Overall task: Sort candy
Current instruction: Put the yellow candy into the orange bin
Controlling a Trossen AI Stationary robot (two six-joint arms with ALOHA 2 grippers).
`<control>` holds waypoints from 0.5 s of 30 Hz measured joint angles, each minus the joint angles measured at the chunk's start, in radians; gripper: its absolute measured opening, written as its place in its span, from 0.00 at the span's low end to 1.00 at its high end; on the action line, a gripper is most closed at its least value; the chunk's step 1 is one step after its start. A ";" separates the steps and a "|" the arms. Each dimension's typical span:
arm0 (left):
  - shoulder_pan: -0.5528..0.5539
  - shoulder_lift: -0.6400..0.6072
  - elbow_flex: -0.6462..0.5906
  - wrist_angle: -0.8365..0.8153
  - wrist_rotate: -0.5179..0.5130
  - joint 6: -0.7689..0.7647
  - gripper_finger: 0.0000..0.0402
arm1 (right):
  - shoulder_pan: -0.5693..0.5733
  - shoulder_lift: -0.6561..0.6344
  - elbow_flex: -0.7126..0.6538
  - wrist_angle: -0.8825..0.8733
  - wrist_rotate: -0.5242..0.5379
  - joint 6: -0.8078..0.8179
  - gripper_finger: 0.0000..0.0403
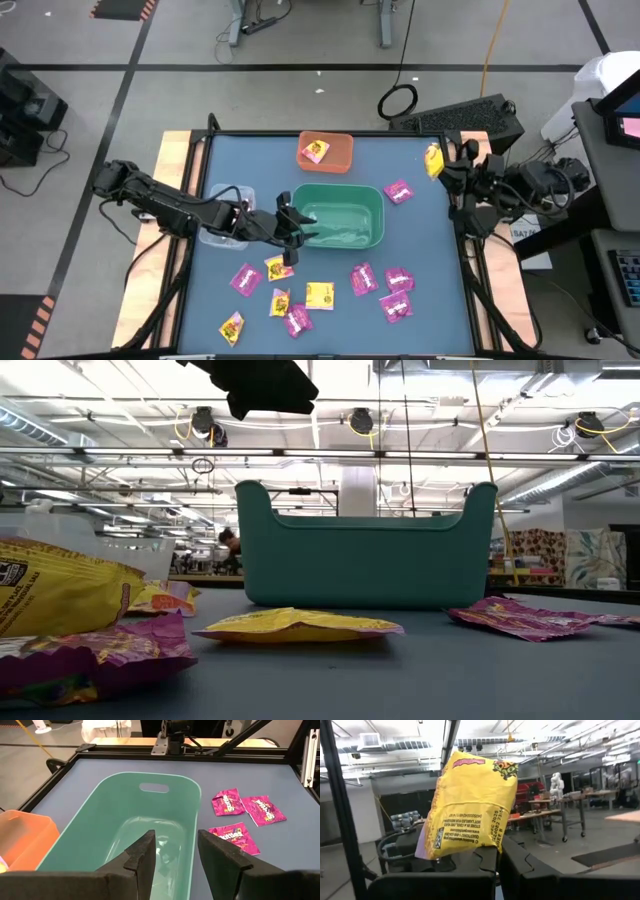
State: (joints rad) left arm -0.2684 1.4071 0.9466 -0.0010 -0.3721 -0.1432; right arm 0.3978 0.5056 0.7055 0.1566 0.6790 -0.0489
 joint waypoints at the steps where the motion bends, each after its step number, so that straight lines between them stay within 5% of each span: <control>1: 0.000 0.000 0.000 0.000 0.000 0.000 0.38 | 0.001 0.000 0.000 -0.001 0.000 -0.021 0.00; 15: 0.000 0.000 0.000 -0.019 0.000 0.002 0.38 | 0.001 0.007 0.000 -0.176 0.000 -0.461 0.00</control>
State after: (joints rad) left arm -0.2685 1.4071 0.9470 -0.0198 -0.3720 -0.1413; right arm 0.3985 0.5124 0.7055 -0.0190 0.6788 -0.5095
